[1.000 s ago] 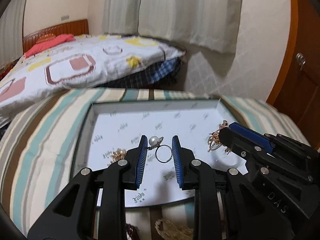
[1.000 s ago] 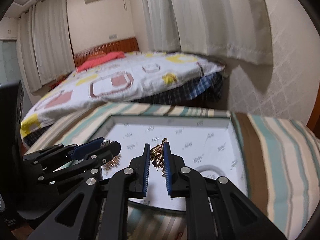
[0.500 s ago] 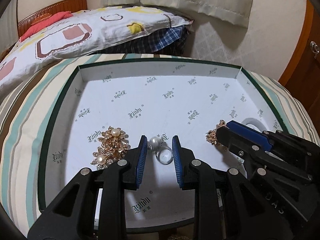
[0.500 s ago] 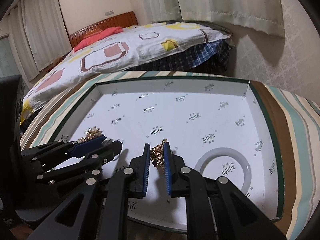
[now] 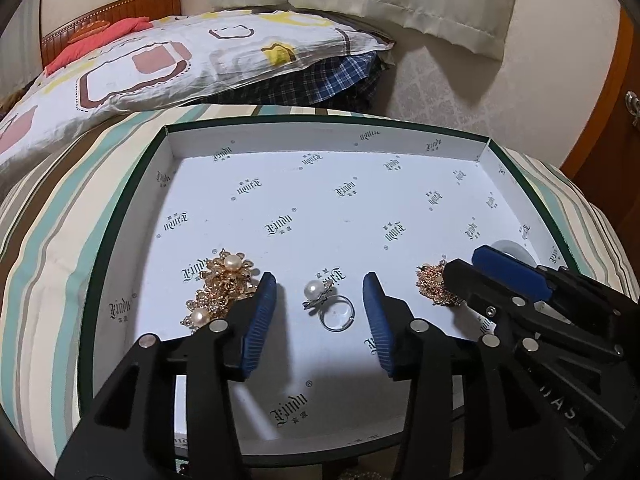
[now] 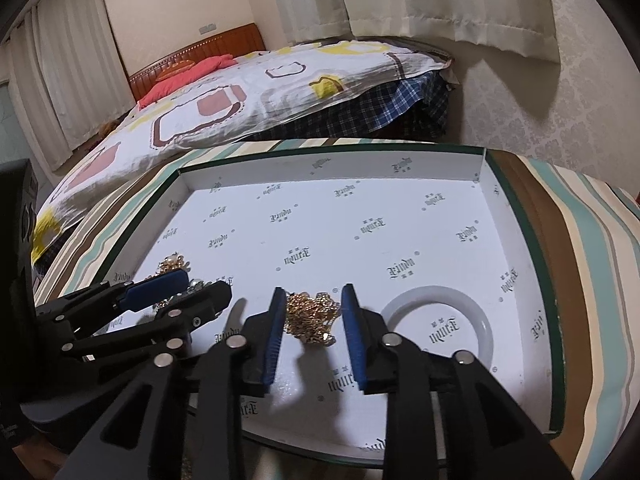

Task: Organize jewelry
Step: 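Carry the rose-gold brooch and pearl ring into the box while both tools release them, then withdraw both open tools from the box back over the remaining jewelry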

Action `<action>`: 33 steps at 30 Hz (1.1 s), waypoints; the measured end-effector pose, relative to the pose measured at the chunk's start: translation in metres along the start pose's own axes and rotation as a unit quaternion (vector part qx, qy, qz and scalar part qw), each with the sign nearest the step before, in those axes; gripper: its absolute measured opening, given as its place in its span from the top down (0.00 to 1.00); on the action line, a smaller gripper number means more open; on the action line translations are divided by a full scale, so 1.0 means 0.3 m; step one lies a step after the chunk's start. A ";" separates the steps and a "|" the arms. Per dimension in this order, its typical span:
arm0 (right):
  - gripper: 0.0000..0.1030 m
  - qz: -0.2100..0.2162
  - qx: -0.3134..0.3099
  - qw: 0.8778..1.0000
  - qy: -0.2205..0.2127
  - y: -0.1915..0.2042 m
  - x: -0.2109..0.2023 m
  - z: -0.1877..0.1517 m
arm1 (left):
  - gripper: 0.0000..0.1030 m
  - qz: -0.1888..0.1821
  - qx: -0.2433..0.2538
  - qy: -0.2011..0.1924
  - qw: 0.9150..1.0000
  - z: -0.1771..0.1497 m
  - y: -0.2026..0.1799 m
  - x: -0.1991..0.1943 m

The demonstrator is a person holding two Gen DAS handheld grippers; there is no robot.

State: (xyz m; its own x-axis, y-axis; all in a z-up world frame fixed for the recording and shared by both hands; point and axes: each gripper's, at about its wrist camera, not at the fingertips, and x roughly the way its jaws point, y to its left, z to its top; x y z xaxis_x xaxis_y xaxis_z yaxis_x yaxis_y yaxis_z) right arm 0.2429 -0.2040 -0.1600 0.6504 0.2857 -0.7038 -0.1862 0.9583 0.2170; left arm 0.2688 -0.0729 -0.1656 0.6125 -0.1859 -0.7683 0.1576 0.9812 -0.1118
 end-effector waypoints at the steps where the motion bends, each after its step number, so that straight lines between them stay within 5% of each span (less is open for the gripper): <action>1: 0.70 -0.001 0.000 1.000 -0.003 0.000 -0.005 0.001 | 0.56 0.000 0.001 -0.001 1.000 0.000 -0.003 -0.002; 15: 0.62 -0.019 0.001 0.999 -0.048 -0.002 -0.144 -0.005 | 0.38 -0.017 -0.002 -0.049 0.999 -0.001 -0.010 -0.165; 33: 0.56 -0.046 0.008 0.996 -0.072 0.037 -0.383 -0.200 | 0.36 0.014 -0.007 -0.105 0.994 -0.217 0.051 -0.477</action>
State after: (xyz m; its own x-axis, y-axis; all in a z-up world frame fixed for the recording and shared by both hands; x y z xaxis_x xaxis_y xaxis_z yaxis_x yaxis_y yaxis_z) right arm 0.1218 -0.2257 -0.1173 0.7630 0.1912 -0.6175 -0.1103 0.9798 0.1670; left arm 0.1331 -0.0279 -0.0983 0.7654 -0.1639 -0.6223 0.1279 0.9865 -0.1025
